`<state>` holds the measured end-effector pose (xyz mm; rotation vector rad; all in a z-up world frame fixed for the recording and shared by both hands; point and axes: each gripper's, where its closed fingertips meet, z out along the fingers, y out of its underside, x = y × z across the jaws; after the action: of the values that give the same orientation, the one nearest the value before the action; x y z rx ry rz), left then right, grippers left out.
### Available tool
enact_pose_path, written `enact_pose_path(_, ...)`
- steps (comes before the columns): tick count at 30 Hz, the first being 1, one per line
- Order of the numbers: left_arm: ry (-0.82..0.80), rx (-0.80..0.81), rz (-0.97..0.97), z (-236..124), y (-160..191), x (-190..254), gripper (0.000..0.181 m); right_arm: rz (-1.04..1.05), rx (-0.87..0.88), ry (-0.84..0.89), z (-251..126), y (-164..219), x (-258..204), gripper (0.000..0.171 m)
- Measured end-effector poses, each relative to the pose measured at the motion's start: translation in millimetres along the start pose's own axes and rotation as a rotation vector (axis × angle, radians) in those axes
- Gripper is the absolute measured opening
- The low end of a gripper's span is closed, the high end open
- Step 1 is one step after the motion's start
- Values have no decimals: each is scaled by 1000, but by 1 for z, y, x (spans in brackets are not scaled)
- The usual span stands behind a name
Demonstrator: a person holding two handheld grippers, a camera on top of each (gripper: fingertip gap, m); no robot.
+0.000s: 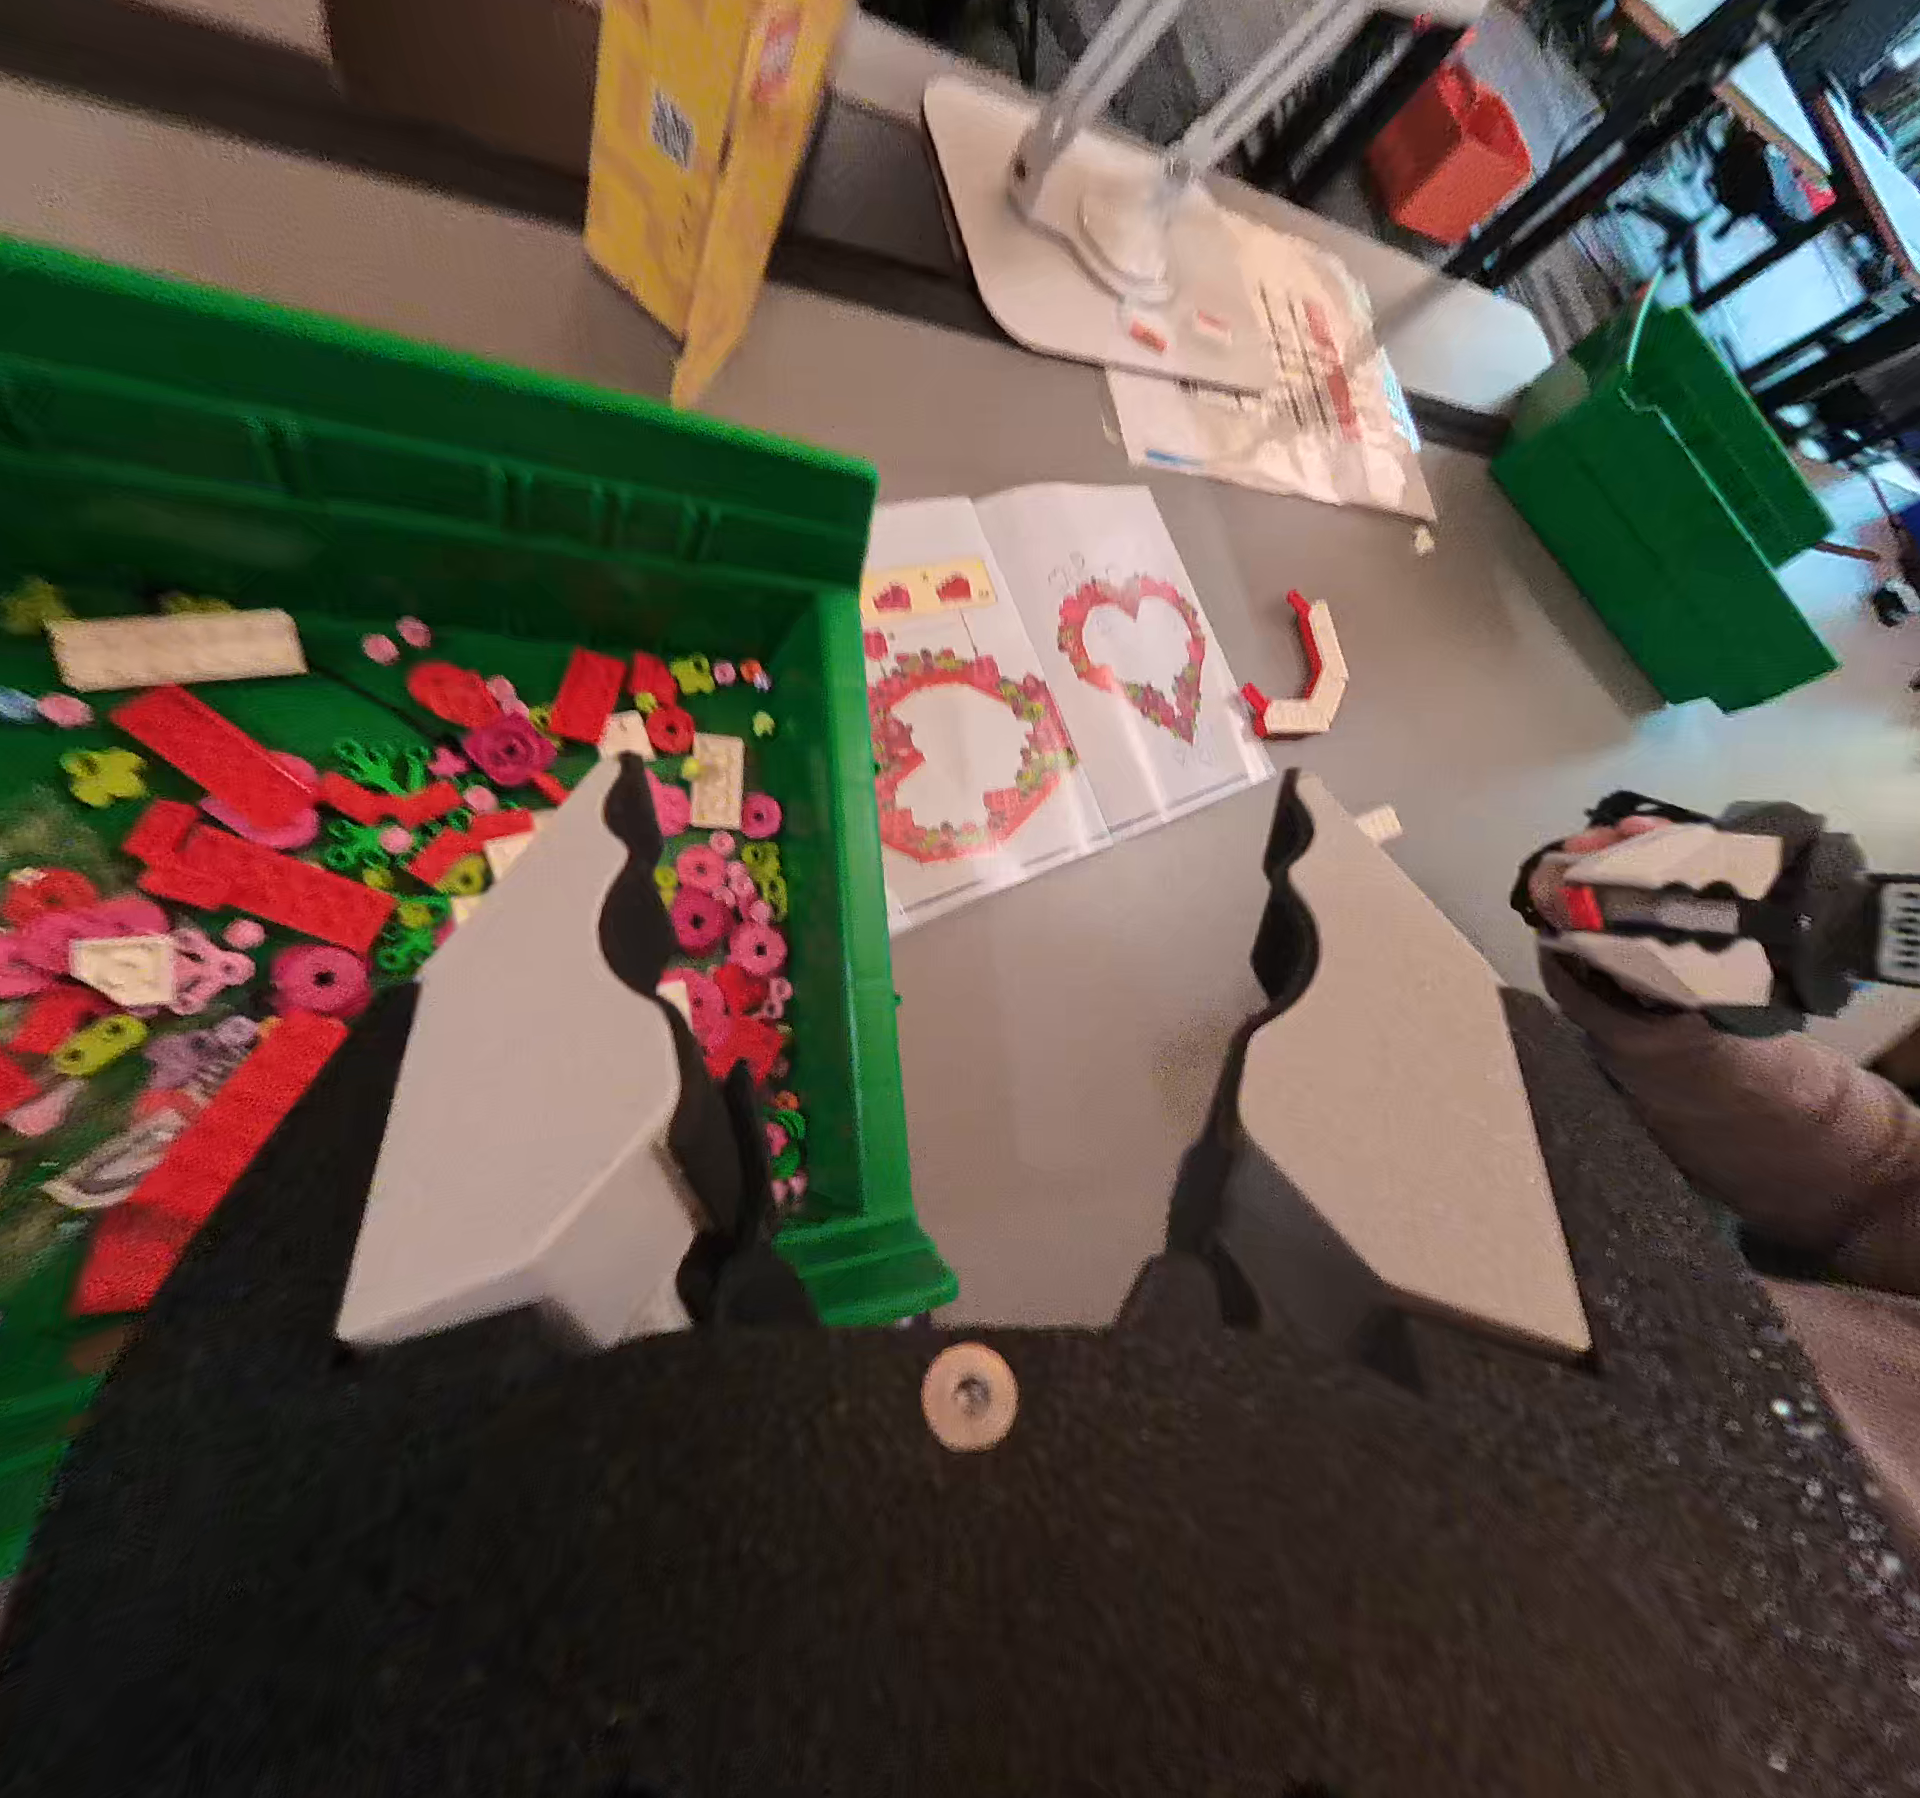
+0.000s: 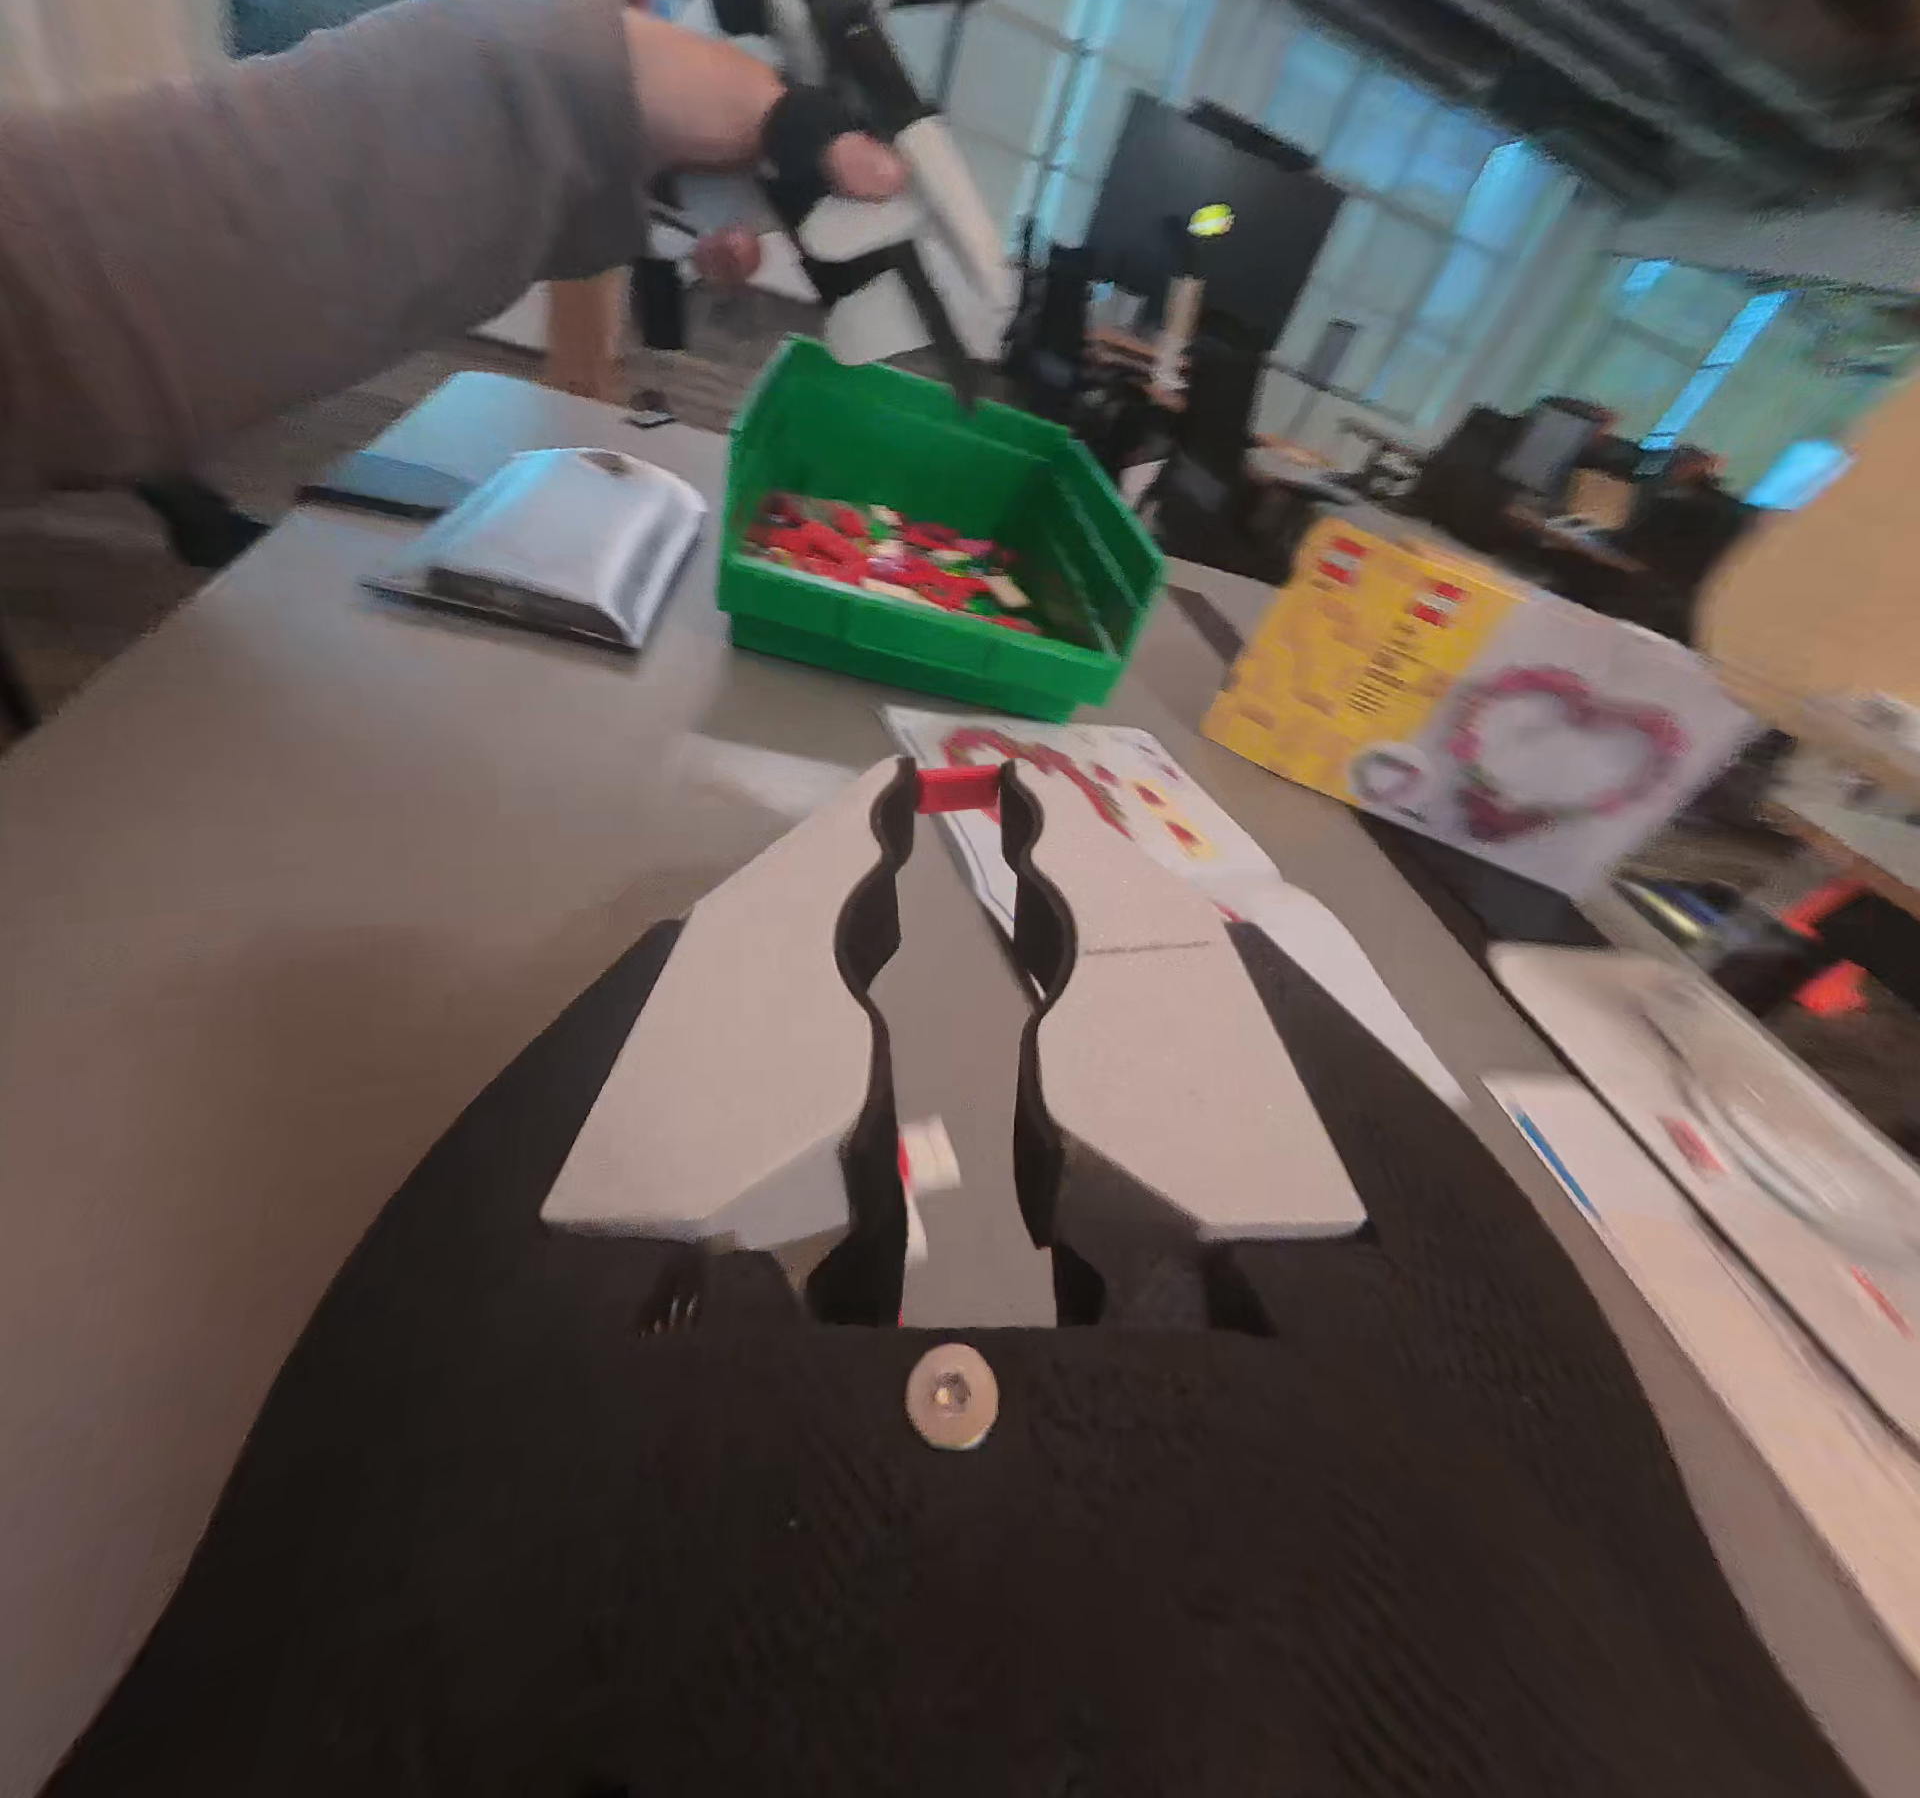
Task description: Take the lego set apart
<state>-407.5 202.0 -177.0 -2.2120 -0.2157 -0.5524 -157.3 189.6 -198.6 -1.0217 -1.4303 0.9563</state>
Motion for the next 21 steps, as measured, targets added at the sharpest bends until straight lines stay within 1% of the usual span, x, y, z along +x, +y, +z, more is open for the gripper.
enact_pose_path(1,-14,49,34,-6,-6,3,112,1,-20,-45,26,-9,-2,14)
enact_pose_path(4,-47,256,123,-31,-18,20,103,4,-67,-155,114,-27,-5,17)
enact_pose_path(7,-86,385,142,-55,-11,30,103,-10,-143,-218,193,-23,-5,24)
enact_pose_path(8,-99,413,142,-64,-7,31,104,-12,-165,-227,214,-19,-4,32)
enact_pose_path(10,-125,441,149,-79,2,32,104,1,-185,-284,243,-15,-10,50)
enact_pose_path(13,-155,472,156,-99,12,29,103,-15,-214,-324,265,-8,-17,76)
enact_pose_path(15,-171,494,148,-109,15,26,102,13,-253,-335,272,-2,-19,97)
enact_pose_path(17,-153,518,152,-112,16,30,99,60,-272,-331,271,-3,-15,102)
enact_pose_path(18,-132,527,163,-111,17,36,97,74,-270,-325,264,-7,-11,103)
enact_pose_path(19,-117,525,182,-108,19,42,98,81,-269,-318,253,-11,-5,103)
enact_pose_path(21,-111,476,244,-95,29,52,97,86,-270,-300,218,-17,8,102)
